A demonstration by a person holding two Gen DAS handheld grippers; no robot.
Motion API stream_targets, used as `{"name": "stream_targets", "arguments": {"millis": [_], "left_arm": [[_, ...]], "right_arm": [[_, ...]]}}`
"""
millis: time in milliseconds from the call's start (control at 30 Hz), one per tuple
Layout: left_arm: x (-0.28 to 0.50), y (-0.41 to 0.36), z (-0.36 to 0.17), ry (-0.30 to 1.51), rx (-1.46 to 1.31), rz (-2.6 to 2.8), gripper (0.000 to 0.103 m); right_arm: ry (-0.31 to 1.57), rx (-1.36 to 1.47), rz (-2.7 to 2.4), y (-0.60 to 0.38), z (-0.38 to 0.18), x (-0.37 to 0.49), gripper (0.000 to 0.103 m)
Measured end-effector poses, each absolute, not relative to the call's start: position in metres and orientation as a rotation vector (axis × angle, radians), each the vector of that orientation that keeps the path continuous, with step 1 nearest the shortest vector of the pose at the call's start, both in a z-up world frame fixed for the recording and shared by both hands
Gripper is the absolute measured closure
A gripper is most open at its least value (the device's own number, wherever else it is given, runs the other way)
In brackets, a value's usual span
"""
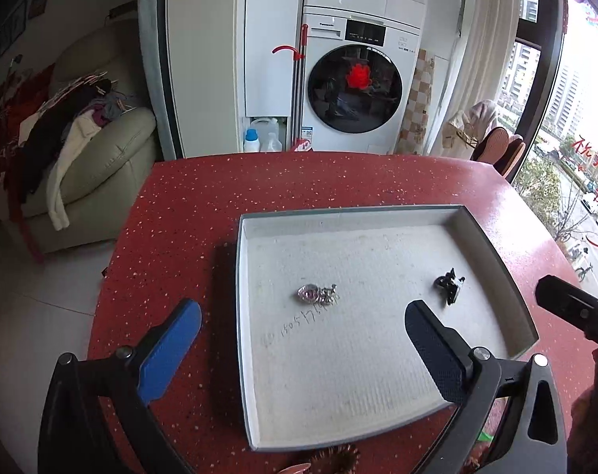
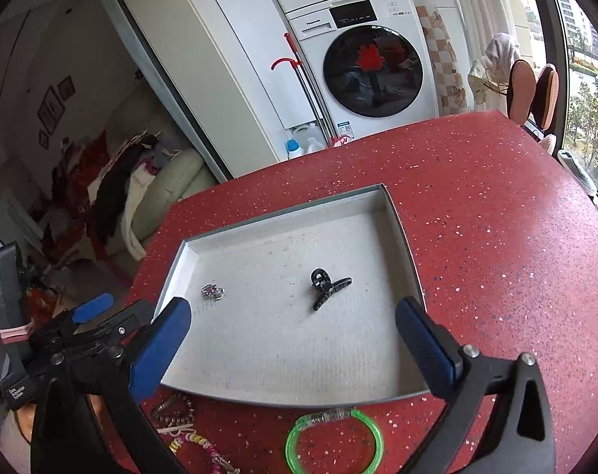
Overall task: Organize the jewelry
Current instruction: 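Open both tools to drop the charm and clip into the tray, then grasp the brown coiled hair tie with the left tool while the right tool grasps the green bangle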
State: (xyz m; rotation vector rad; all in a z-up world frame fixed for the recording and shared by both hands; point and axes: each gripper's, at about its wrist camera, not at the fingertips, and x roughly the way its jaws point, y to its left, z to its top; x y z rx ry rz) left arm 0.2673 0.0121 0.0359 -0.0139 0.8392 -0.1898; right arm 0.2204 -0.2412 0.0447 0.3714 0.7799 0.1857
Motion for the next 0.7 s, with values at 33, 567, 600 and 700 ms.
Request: {"name": "stream_targets", "arguments": {"millis": [33,567,600,700], "left_arm": [[0.262,0.014,0.036,0.844,-0.008,-0.189,0.0],[0.204,0.047,-0.006,0.919,0.018,-0.115,0.0],[0.204,0.048,-0.008,0.924,0.017,-0.113,0.0],[0.202,0.049,-0.016,0.937,0.024,-0.111,0.0]], "right_arm": [[0.783,0.372,0.186,-0.242,0.046,0.215,0.0],[0.866,0.343,0.112,-0.257,0.019,0.152,0.0],[0.877,0.339,0.106,-0.258,0.014,0.149,0.0],[0.911,0.334,0.086,-0.26,0.003,0.147,0.0]]}}
